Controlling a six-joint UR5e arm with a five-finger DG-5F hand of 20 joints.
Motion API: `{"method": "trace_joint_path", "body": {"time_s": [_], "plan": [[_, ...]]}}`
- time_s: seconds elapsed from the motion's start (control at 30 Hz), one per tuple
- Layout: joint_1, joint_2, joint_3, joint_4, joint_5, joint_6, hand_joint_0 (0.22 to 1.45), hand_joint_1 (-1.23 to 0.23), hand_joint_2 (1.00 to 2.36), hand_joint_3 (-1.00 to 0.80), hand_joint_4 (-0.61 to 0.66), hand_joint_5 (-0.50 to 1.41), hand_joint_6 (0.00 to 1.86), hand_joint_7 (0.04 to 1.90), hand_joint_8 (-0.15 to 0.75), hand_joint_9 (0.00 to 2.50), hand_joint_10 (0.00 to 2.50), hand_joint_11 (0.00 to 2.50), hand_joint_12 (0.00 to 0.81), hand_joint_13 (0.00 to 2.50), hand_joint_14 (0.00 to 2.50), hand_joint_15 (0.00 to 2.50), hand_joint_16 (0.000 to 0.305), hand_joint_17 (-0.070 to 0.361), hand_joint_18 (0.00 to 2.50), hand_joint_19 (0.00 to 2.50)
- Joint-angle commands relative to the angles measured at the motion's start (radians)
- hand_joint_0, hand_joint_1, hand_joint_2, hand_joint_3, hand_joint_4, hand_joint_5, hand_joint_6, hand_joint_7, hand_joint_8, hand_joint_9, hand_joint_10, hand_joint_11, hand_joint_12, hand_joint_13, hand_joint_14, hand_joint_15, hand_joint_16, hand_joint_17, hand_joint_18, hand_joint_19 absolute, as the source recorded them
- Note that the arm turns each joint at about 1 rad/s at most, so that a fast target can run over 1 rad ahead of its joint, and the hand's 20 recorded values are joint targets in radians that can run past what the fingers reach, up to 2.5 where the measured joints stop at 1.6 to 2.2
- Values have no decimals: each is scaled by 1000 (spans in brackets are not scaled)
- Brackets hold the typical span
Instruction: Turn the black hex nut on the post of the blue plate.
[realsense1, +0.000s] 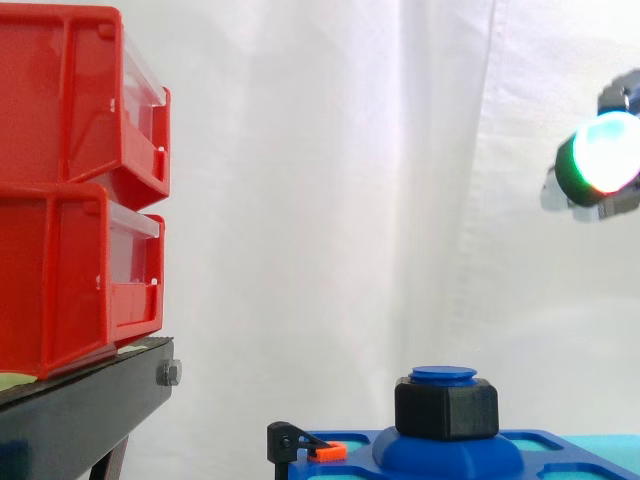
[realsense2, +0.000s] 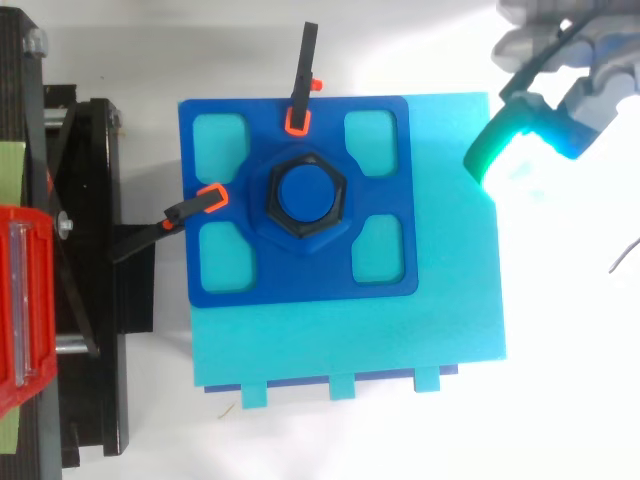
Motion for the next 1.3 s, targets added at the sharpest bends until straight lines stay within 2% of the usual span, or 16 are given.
{"method": "trace_joint_path", "body": {"time_s": [0.0,0.17,0.53,0.93,1.23,1.27], "plan": [[0,0,-12,2,4,308,419,-458,1000,-500,112,-205,501,654,217,188,0,0,374,0,0,0,64,145,0,16],[0,2,-12,2,4,327,419,-446,1000,-500,117,-218,501,633,204,100,0,0,375,0,0,0,65,147,0,14],[0,0,-12,4,2,305,420,-442,1000,-500,33,-227,501,601,167,0,0,0,361,0,0,9,65,146,0,24],[0,0,-12,4,2,305,426,-443,1000,-500,7,-230,500,525,156,0,0,0,352,0,1,0,63,143,0,22],[-1,0,-12,4,2,305,435,-453,1000,-500,17,-226,501,587,147,0,0,0,347,0,1,0,61,137,0,15],[0,0,-12,5,2,305,440,-460,1000,-500,7,-225,500,533,146,0,0,0,344,0,0,0,60,136,0,17]]}}
